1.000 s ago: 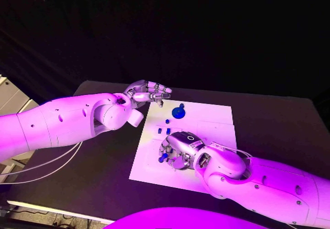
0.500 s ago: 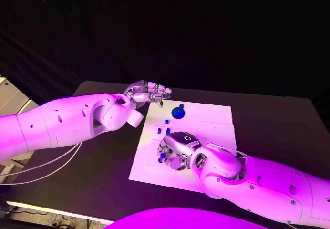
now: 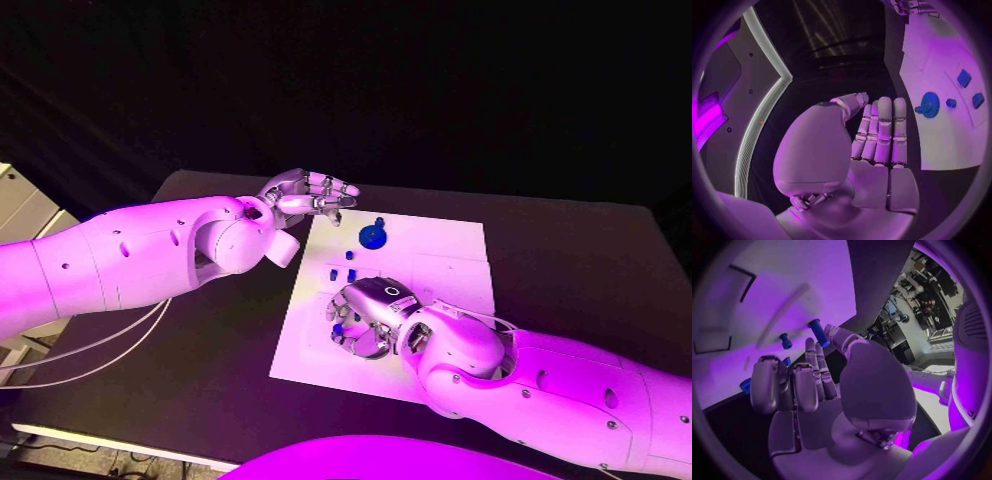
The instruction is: Assemble the parts on the task board
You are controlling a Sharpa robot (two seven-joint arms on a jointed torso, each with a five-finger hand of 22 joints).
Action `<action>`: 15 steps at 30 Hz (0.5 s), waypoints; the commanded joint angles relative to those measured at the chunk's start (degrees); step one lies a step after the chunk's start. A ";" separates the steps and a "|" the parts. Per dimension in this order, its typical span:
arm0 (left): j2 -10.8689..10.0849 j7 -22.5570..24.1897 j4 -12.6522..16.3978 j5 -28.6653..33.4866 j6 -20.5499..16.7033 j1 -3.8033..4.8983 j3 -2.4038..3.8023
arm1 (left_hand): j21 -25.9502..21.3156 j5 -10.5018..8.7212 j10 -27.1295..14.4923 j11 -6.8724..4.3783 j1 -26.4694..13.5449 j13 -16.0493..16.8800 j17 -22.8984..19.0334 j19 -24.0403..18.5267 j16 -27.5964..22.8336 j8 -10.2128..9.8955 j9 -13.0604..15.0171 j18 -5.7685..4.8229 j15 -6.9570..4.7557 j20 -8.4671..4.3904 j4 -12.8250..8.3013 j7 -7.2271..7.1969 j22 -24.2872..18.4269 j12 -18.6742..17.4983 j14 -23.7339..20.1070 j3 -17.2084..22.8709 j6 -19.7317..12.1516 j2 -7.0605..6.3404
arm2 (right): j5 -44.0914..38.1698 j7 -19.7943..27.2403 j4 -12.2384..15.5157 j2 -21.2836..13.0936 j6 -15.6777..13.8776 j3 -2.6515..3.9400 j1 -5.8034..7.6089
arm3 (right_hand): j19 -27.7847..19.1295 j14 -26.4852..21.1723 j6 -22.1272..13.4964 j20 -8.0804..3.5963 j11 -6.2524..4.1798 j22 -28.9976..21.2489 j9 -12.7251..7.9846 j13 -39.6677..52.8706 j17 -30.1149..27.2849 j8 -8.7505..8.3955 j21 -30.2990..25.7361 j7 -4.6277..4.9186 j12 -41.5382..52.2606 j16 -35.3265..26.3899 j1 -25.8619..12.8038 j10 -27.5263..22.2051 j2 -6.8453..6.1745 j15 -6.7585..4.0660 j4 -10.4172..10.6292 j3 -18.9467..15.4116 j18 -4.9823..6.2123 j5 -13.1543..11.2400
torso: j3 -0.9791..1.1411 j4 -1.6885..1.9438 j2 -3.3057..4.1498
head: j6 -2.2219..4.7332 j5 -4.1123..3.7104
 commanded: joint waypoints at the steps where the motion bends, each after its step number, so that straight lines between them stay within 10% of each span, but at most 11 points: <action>1: 0.07 0.18 0.13 0.48 1.15 0.04 0.04 | -0.30 0.26 -0.32 -0.02 -0.43 -0.08 -0.11 0.54 -0.14 0.38 -0.10 0.83 0.14 0.05 -0.05 -0.06 -0.08 0.28 -0.34 -0.22 -0.33 0.20 | -0.27 1.66 0.33 -0.37 -2.98 -0.01 -0.11 | 1.02 1.38 -0.26 0.47 0.18 9.40 -0.04 0.06 -0.57 -0.27 -1.43 0.11 0.07 -0.38 0.65 -1.10 0.07 0.42 0.15 -1.60 0.87 0.45 | 0.07 -0.02 -0.03 | 0.16 -0.07; 15: -0.12 0.14 -0.04 0.57 1.28 0.01 -0.27 | -0.32 0.35 -0.44 0.01 -0.08 -0.15 -0.23 0.60 -0.26 0.44 -0.15 0.84 0.12 -0.01 -0.23 -0.01 -0.09 0.46 -0.45 -0.03 -0.43 0.44 | 4.88 7.84 5.42 -7.63 -10.40 0.59 0.55 | -0.66 0.06 -1.61 1.20 1.04 6.15 -1.04 -0.80 -4.22 -2.66 -10.68 -1.22 4.68 -2.00 8.33 -7.83 3.13 1.13 6.08 -18.10 2.25 0.51 | -0.02 -0.16 -0.22 | 1.06 -0.67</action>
